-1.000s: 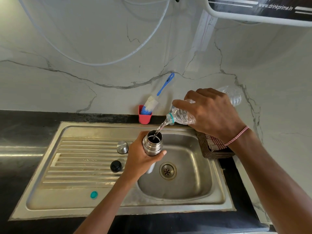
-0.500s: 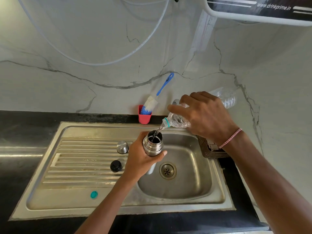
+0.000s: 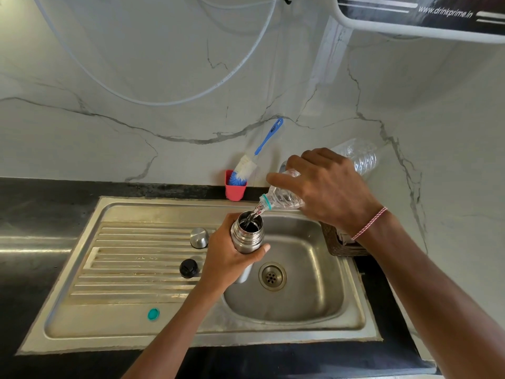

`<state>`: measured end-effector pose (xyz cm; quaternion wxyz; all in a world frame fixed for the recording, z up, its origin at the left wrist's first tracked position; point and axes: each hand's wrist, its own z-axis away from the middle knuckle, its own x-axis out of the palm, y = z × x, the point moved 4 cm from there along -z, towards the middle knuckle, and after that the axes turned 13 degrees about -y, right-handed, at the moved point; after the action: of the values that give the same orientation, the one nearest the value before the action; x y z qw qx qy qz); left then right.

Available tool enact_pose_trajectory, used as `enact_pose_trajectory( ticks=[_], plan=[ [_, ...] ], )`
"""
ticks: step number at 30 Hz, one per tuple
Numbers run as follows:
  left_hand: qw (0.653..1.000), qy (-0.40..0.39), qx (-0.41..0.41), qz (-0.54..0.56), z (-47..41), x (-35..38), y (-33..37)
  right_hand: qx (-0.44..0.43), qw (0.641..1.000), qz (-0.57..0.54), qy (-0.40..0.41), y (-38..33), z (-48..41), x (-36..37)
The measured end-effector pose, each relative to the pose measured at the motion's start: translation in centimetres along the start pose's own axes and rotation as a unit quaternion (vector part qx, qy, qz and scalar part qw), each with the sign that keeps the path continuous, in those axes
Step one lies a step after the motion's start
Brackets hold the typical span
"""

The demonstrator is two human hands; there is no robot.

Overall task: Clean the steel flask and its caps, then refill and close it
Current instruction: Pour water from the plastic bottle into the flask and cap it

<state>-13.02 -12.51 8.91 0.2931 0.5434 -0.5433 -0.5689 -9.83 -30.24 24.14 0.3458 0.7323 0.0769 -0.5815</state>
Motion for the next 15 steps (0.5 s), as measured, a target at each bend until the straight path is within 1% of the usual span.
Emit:
enact_pose_trajectory(
  ticks=[15],
  plan=[
    [1.0, 0.0, 0.0, -0.001, 0.06, -0.04, -0.06, -0.024, 0.999, 0.034, -0.005, 0.25, -0.37, -0.76]
  ],
)
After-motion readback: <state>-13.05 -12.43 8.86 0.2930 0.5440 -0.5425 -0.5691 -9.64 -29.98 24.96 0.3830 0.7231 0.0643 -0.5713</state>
